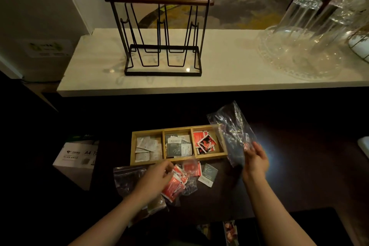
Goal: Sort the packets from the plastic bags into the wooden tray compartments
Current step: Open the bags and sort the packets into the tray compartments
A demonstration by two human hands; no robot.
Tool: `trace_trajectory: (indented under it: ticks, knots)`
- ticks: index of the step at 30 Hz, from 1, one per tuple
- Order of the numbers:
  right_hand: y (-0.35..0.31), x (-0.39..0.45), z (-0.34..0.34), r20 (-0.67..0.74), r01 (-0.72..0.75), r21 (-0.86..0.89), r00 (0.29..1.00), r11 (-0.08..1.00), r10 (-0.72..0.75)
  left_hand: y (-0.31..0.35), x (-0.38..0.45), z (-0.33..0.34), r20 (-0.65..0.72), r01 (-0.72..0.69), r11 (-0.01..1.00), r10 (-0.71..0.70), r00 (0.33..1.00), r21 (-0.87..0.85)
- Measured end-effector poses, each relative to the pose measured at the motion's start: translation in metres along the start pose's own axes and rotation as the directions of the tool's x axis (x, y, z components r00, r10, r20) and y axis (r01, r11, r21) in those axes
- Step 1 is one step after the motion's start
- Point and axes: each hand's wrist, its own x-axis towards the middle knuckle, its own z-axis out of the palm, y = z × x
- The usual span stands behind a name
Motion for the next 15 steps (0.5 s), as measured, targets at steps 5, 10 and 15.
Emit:
trace_trajectory:
  ticks: [5, 10, 15]
  knots:
    - [0.031, 0.009, -0.031, -0.062, -0.006, -0.371, 0.998, 0.929, -0.018, -0.007, 0.002, 0.02, 0.021, -0.057, 0.974, 0.054, 0.998, 0.219]
    - [0.044, 0.006, -0.047, 0.052, 0.113, -0.887, 0.988, 0.449, -0.146, -0.004, 0.003, 0.039, 0.074, -0.057, 0.882, 0.026, 0.997, 0.467]
    - [0.035, -0.007, -0.046, 0.114, 0.148, -0.955, 0.983, 0.256, -0.143, -0.005, 0.003, 0.052, 0.076, -0.087, 0.778, 0.05, 0.996, 0.622]
